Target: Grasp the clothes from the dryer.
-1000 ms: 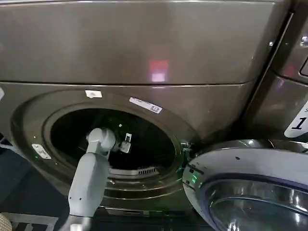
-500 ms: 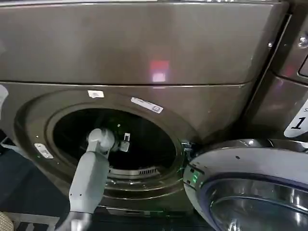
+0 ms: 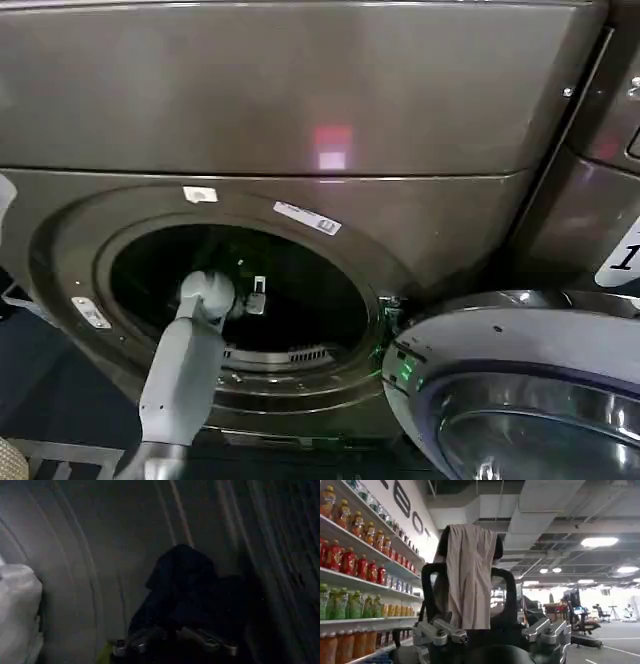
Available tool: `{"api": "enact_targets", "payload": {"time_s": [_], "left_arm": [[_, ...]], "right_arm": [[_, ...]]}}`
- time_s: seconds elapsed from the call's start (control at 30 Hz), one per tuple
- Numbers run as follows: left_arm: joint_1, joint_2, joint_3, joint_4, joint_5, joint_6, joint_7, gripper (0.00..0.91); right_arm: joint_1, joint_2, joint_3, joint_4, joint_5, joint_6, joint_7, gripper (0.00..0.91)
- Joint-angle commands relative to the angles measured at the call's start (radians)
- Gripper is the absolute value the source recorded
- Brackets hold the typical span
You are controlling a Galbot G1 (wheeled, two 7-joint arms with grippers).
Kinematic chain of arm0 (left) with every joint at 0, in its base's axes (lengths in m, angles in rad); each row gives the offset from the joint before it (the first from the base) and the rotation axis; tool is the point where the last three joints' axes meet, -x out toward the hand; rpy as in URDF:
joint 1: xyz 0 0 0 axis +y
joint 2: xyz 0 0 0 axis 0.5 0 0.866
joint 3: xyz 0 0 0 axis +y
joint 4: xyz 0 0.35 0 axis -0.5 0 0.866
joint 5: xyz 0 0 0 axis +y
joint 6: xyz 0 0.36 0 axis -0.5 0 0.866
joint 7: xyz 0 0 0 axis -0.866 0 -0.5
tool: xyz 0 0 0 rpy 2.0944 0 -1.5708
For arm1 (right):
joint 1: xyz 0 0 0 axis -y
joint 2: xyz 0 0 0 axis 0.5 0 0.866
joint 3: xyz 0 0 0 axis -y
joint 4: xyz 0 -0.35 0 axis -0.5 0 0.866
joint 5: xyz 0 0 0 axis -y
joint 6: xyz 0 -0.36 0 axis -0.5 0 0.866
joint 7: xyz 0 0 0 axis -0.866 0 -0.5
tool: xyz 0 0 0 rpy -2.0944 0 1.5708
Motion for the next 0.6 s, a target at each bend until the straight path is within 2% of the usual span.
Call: {"api": "enact_targets", "payload": {"time_s": [0.03, 0.07, 0.17, 0.4, 0.5, 0.6], "left_arm": [[0.005, -0.024, 0.026, -0.102, -0.225, 0.244, -0.473, 0.000], [0.006, -0.035, 0.027, -0.117, -0.245, 0.291, -0.557, 0.000], [0.017, -0.050, 0.028, -0.163, -0.325, 0.379, -0.686, 0.000], [0.057, -0.084, 0.033, -0.252, -0.523, 0.424, -1.004, 0.000], [0.082, -0.103, 0.032, -0.281, -0.588, 0.415, -1.089, 0.000], [0.107, -0.127, 0.022, -0.308, -0.678, 0.445, -1.147, 0.000]], "right_arm": [[0.014, 0.008, -0.027, 0.039, -0.014, -0.019, 0.004, 0.907], [0.013, 0.007, -0.035, 0.031, -0.022, 0.030, 0.002, 0.907], [0.012, 0.010, -0.040, 0.031, -0.029, 0.028, -0.008, 0.907], [0.024, 0.009, -0.054, 0.029, -0.029, 0.035, -0.001, 0.907], [0.028, 0.014, -0.062, 0.037, -0.031, 0.032, 0.000, 0.907], [0.032, 0.016, -0.068, 0.046, -0.032, 0.032, 0.002, 0.907]]}}
